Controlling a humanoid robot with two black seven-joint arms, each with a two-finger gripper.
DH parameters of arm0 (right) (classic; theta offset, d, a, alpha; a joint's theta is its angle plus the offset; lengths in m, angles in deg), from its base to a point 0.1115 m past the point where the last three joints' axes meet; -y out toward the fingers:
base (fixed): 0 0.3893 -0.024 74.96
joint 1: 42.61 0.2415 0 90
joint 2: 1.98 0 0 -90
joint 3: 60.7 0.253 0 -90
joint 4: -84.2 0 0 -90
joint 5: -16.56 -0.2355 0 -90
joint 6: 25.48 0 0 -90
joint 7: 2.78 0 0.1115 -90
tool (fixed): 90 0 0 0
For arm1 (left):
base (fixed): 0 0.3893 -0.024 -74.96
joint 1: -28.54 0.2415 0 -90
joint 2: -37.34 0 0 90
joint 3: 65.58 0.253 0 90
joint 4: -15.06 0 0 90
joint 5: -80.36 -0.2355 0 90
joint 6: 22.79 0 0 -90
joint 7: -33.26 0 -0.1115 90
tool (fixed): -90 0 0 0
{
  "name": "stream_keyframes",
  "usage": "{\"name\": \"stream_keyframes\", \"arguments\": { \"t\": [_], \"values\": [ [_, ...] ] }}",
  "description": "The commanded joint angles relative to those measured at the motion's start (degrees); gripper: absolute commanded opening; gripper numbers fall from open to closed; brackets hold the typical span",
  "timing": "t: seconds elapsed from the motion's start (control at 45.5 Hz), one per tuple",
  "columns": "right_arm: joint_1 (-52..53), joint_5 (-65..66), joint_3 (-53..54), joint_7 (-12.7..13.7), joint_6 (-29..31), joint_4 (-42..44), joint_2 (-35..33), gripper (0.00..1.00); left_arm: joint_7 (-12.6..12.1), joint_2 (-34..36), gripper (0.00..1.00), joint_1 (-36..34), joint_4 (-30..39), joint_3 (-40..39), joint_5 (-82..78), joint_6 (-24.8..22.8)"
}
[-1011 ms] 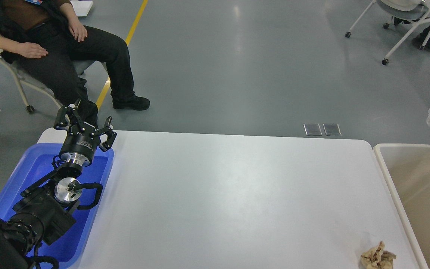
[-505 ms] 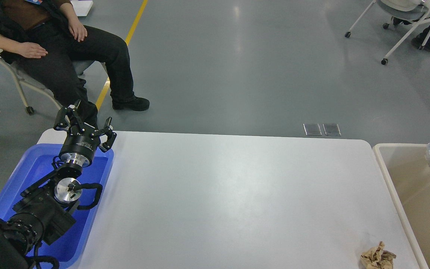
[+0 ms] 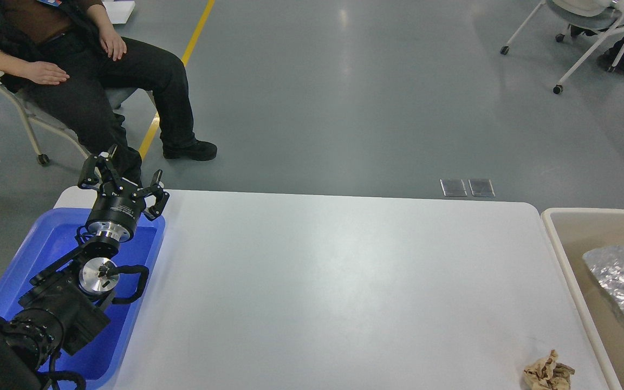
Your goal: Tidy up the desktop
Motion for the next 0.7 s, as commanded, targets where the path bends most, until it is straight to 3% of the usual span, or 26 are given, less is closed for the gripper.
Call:
{"name": "stream_keyframes", "arguments": {
  "t": [0.0, 0.484, 0.681],
  "values": [
    [-0.63, -0.95, 0.04, 0.01, -0.03, 0.09, -0.06, 1.0, 0.0, 0.0, 1.0, 0.01, 0.0, 0.0, 0.0, 0.02],
    [5.69, -1.04, 2.49, -0.6, -0.11, -1.76, 0.46, 1.0, 0.0, 0.0, 1.0, 0.01, 0.0, 0.0, 0.0, -0.07],
    [10.7, -4.02, 21.89, -0.6, 0.32, -10.54, 0.38, 1.0, 0.0, 0.0, 1.0, 0.01, 0.0, 0.09, 0.0, -0.07]
  ]
}}
